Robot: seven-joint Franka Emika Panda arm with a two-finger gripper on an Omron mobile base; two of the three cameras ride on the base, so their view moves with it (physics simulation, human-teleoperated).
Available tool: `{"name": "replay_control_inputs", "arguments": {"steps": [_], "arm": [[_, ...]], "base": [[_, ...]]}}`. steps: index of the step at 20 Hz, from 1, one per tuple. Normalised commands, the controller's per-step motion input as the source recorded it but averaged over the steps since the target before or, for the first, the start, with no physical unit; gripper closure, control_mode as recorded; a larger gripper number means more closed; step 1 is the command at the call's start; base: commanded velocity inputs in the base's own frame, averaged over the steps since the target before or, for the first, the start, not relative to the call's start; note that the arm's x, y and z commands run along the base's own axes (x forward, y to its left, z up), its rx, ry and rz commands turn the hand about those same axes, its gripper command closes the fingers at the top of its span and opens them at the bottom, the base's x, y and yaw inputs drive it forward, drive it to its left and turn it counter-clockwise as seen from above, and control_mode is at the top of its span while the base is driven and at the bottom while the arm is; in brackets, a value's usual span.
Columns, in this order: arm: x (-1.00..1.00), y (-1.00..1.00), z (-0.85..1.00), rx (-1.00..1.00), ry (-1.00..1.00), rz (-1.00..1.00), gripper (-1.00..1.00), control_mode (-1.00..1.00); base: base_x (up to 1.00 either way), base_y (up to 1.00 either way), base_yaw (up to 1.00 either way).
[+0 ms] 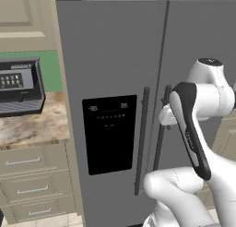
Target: Open the freezer door, pick up the ice cube tray from the freezer, and place it on the dining counter.
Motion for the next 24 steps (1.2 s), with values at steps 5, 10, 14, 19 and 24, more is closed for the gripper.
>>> {"name": "replay_control_inputs", "arguments": {"steps": [5, 10, 14, 19, 24], "arm": [[-0.41, 0.00, 0.00, 0.00, 0.00, 0.00, -1.00, -1.00], [-0.01, 0.00, 0.00, 0.00, 0.00, 0.00, -1.00, -1.00], [0.00, 0.00, 0.04, 0.00, 0.00, 0.00, -1.00, -1.00], [0.00, 0.00, 0.07, 0.00, 0.00, 0.00, -1.00, -1.00], [0.00, 0.00, 0.00, 0.00, 0.00, 0.00, -1.00, 1.00]], "base": [[0.00, 0.00, 0.00], [0.00, 0.00, 0.00], [0.00, 0.00, 0.00], [0.00, 0.00, 0.00], [-0.03, -0.15, 0.00]]}}
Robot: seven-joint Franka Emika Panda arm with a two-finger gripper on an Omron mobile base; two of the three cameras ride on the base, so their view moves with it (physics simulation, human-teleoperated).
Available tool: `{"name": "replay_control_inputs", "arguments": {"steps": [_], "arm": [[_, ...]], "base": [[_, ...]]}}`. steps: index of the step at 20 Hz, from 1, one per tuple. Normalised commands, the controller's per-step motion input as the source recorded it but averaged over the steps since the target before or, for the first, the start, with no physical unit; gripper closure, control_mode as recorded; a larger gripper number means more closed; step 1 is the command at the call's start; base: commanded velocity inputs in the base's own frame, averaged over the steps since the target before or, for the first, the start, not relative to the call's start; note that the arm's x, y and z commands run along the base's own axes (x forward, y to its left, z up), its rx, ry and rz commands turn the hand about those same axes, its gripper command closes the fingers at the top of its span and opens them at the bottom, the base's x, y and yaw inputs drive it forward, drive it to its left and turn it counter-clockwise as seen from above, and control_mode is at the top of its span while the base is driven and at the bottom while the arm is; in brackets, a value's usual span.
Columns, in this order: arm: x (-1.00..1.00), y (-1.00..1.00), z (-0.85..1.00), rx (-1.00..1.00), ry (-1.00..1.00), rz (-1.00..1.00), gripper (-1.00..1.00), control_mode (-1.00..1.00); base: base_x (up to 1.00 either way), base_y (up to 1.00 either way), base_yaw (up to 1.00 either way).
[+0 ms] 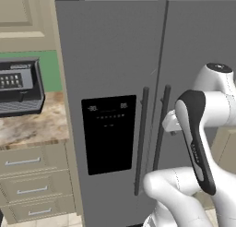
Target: Open the freezer door, pick up the ice cube tray from the freezer, and place it on the dining counter.
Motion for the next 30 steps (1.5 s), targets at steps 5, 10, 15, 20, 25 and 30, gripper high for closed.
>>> {"name": "replay_control_inputs", "arguments": {"steps": [5, 10, 15, 20, 25, 30], "arm": [[0.00, 0.00, 0.00, 0.00, 0.00, 0.00, -1.00, 1.00], [0.00, 0.00, 0.00, 0.00, 0.00, 0.00, -1.00, 1.00], [0.00, 0.00, 0.00, 0.00, 0.00, 0.00, -1.00, 1.00], [0.00, 0.00, 0.00, 0.00, 0.00, 0.00, -1.00, 1.00], [0.00, 0.00, 0.00, 0.00, 0.00, 0.00, -1.00, 1.00], [0.00, 0.00, 0.00, 0.00, 0.00, 0.00, -1.00, 1.00]], "base": [[-0.15, -0.60, 0.00], [-0.08, -0.66, 0.00], [0.01, -0.39, 0.00], [0.22, -0.04, 0.00], [0.43, 0.00, 0.00], [0.35, -0.01, 0.00]]}}
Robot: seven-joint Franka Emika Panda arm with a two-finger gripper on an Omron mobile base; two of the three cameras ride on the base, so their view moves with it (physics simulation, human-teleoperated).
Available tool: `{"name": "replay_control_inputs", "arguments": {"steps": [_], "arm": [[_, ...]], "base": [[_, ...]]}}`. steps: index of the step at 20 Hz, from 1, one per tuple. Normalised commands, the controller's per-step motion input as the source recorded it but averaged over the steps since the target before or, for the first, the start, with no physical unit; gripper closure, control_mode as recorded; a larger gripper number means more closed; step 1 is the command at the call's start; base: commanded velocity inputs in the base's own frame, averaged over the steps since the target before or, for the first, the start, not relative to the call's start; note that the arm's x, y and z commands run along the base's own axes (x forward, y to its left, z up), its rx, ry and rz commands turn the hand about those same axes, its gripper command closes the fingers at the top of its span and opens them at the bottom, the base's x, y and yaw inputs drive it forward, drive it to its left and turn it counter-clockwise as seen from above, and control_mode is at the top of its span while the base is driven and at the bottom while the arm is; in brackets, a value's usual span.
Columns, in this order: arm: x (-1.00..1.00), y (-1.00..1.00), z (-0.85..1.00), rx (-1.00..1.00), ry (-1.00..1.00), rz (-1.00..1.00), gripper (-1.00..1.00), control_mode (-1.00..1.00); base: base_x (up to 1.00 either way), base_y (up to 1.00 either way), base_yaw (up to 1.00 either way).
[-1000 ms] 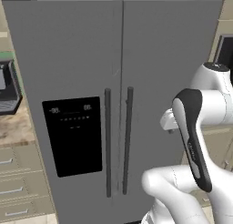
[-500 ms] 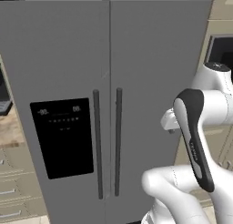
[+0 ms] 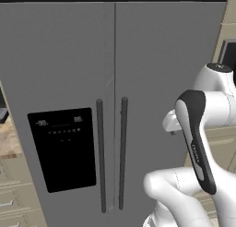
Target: Open the freezer door, pick up the ice cube tray from the freezer, and place it on the dining counter.
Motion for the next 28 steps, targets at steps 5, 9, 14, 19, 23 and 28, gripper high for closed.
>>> {"name": "replay_control_inputs", "arguments": {"steps": [5, 9, 14, 19, 23, 28], "arm": [[0.00, 0.00, 0.00, 0.00, 0.00, 0.00, -1.00, 1.00], [0.00, 0.00, 0.00, 0.00, 0.00, 0.00, -1.00, 1.00], [-0.01, 0.02, 0.00, 0.00, 0.00, 0.00, -1.00, -1.00], [-0.06, 0.47, -0.06, -0.02, -0.01, 0.00, -1.00, -1.00], [-0.23, 0.84, -0.09, -0.04, -0.03, 0.00, -1.00, -1.00], [-0.17, 0.79, -0.01, -0.01, 0.00, 0.00, -1.00, -1.00]], "base": [[0.03, 0.00, 0.00], [0.00, 0.00, 0.00], [0.00, 0.00, 0.00], [0.00, 0.00, 0.00], [0.00, 0.00, 0.00], [0.00, 0.00, 0.00]]}}
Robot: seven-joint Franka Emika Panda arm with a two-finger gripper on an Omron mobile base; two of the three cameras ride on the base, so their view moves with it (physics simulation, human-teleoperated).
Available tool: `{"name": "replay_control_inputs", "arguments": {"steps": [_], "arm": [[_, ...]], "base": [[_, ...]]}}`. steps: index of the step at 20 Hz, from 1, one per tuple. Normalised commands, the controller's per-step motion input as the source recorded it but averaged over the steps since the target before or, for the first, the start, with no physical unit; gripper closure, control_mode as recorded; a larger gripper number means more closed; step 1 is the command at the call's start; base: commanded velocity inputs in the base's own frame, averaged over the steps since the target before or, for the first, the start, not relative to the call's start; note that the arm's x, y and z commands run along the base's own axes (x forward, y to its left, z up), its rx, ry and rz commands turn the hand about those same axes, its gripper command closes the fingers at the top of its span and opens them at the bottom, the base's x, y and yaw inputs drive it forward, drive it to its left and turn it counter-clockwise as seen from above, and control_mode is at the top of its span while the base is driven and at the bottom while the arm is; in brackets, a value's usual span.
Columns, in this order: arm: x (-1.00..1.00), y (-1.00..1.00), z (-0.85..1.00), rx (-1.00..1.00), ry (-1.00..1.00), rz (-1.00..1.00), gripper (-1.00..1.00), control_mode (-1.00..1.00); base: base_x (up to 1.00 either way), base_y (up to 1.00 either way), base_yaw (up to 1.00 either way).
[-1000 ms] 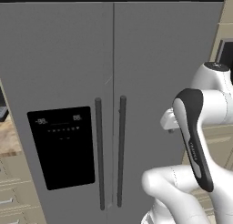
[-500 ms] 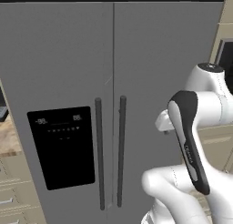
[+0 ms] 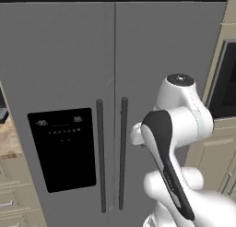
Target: Open the freezer door, pick up the ice cube tray from the freezer, and place it on the dining counter.
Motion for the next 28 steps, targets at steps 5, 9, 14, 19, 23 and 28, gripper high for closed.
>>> {"name": "replay_control_inputs", "arguments": {"steps": [5, 9, 14, 19, 23, 28], "arm": [[-0.04, 0.73, -0.01, -0.02, 0.00, 0.00, -1.00, -1.00], [0.00, 0.82, -0.07, -0.05, -0.02, 0.00, -1.00, -1.00], [0.00, 0.56, 0.00, 0.00, -0.20, 0.01, -1.00, -1.00], [0.06, 0.05, 0.00, 0.00, -0.32, 0.00, -1.00, -1.00], [0.24, 0.03, 0.00, 0.01, -0.31, 0.00, -1.00, -1.00], [0.27, 0.09, 0.00, 0.02, -0.24, 0.00, -1.00, -1.00]], "base": [[0.00, 0.00, 0.00], [0.00, 0.00, 0.00], [0.00, 0.00, 0.00], [0.00, 0.00, 0.00], [0.00, 0.00, 0.00], [0.00, 0.00, 0.00]]}}
